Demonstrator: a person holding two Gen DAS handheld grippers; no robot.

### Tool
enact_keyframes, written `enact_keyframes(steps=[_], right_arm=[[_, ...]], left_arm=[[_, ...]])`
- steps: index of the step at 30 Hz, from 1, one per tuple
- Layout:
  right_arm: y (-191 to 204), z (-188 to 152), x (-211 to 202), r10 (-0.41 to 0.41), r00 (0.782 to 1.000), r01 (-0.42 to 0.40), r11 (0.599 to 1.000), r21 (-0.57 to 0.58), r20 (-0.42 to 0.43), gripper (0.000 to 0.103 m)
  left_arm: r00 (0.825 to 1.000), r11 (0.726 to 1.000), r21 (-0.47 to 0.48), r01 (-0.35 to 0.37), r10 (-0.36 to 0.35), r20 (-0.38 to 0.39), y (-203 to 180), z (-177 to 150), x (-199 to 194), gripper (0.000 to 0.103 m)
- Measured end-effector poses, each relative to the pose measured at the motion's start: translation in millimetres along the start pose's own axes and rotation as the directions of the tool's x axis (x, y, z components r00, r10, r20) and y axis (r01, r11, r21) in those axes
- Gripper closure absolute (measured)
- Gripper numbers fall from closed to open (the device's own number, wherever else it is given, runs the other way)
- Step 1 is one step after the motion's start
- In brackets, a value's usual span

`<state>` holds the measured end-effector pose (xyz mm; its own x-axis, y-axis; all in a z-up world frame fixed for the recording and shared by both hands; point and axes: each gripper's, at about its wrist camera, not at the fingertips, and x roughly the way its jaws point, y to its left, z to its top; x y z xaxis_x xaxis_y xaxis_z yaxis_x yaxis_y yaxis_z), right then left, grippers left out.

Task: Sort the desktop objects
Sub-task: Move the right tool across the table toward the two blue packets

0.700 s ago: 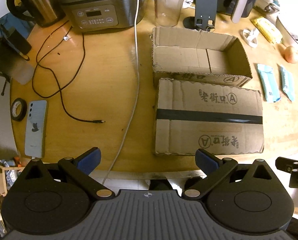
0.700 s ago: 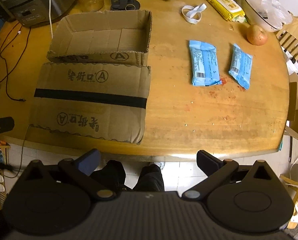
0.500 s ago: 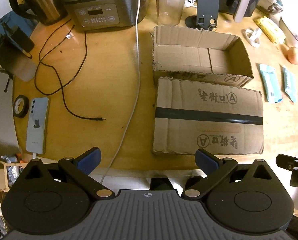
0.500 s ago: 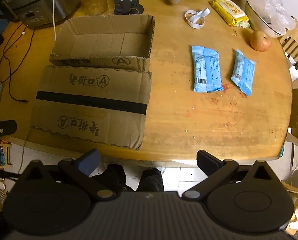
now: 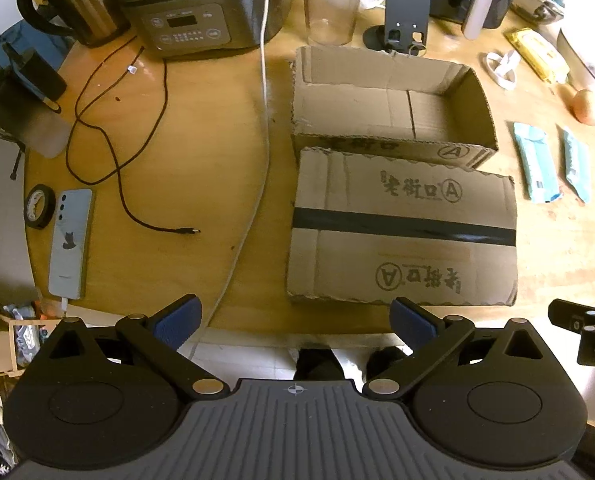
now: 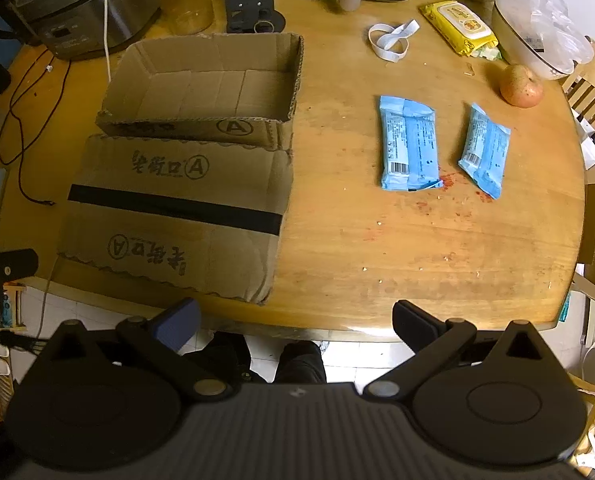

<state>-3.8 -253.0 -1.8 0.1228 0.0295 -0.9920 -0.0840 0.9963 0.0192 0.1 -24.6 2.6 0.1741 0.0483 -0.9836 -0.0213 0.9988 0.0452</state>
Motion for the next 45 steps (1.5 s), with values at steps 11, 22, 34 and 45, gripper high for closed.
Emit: enact_keyframes(steps=[11,22,34,45], right_arm=[[-13,-1,-1,0.006,1.0,-0.006,1.0,0.017,0.003,0.0],[-32,-2,-2,0.003,1.0,-0.004,0.998,0.055,0.008,0.0],[-56,-5,-4,-0.006,1.0,0.005,0.995,0.097,0.014,0.0],[-80,-7,-6,-0.018,1.0,0.015,0.989,0.145,0.017,0.0]], left_arm=[[1.0,1.0,0.019,-0.005,0.005,-0.003,-17,1,-1,0.0],[1.0,0.999,0.042,0.002,-0.002,-0.004,-34,5,-3,0.0],[1.0,0.997,0.072,0.01,-0.01,-0.006,-58,6,-3,0.0],[1.0,0.994,0.105,0.015,-0.015,-0.006,-79,10,-2,0.0]])
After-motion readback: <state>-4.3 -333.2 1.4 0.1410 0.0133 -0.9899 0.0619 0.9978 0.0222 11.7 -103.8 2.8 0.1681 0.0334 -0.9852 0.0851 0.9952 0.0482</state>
